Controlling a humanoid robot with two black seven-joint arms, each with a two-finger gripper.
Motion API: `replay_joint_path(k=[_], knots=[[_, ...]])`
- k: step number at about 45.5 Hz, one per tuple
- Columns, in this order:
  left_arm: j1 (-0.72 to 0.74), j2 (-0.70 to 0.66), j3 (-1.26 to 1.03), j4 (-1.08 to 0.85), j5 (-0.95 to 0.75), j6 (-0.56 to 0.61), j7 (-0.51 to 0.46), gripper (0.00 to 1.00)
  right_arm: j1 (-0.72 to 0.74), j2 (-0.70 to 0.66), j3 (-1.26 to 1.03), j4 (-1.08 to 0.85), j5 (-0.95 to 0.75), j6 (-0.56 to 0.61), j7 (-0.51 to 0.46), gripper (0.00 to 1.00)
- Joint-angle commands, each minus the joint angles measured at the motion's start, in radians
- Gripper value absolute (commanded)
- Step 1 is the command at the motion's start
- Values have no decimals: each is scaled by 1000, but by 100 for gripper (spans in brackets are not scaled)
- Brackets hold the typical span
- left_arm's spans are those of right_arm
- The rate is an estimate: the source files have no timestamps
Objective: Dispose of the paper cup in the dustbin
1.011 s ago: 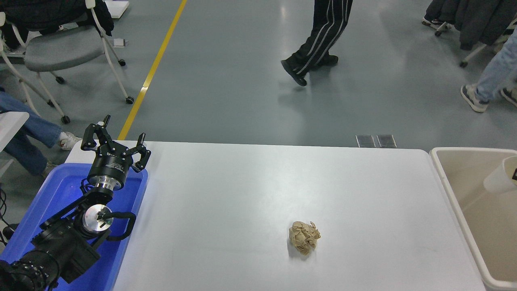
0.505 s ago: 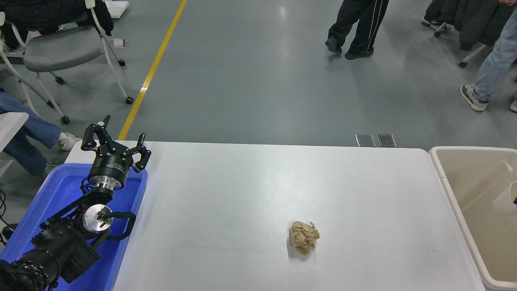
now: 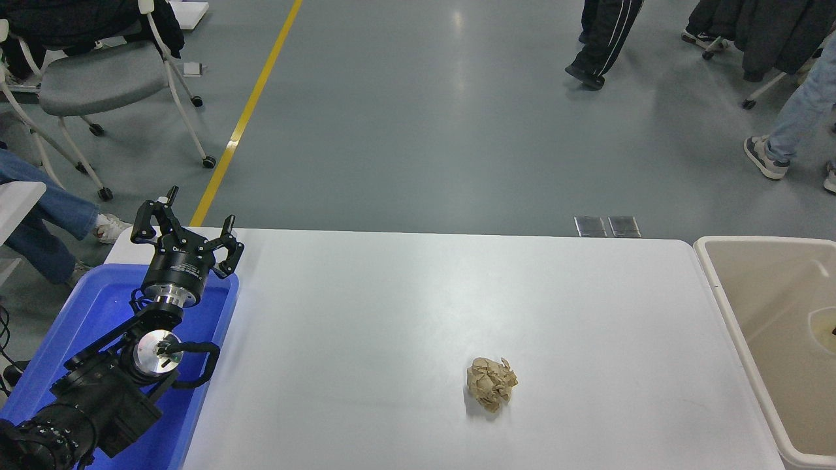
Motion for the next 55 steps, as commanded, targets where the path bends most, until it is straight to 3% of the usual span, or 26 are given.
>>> replay_joint_path(k=[1, 5, 9, 10, 45, 55], knots=[[1, 0, 0, 0, 0, 0, 0, 100, 1, 6, 12, -2, 4, -12, -1, 66], [-1, 0, 0, 0, 0, 0, 0, 100, 6, 11, 20, -2, 15, -16, -1, 68], [-1, 0, 0, 0, 0, 0, 0, 100, 13, 9, 21, -5, 34, -19, 1, 97], [-1, 0, 0, 0, 0, 0, 0, 100, 18, 9, 21, -5, 41, -21, -1, 100], [-1, 0, 0, 0, 0, 0, 0, 100, 24, 94, 24, -7, 119, -6, -1, 100], [-1, 0, 0, 0, 0, 0, 0, 100, 101, 77, 182, 2, 372, 39, 24, 100]])
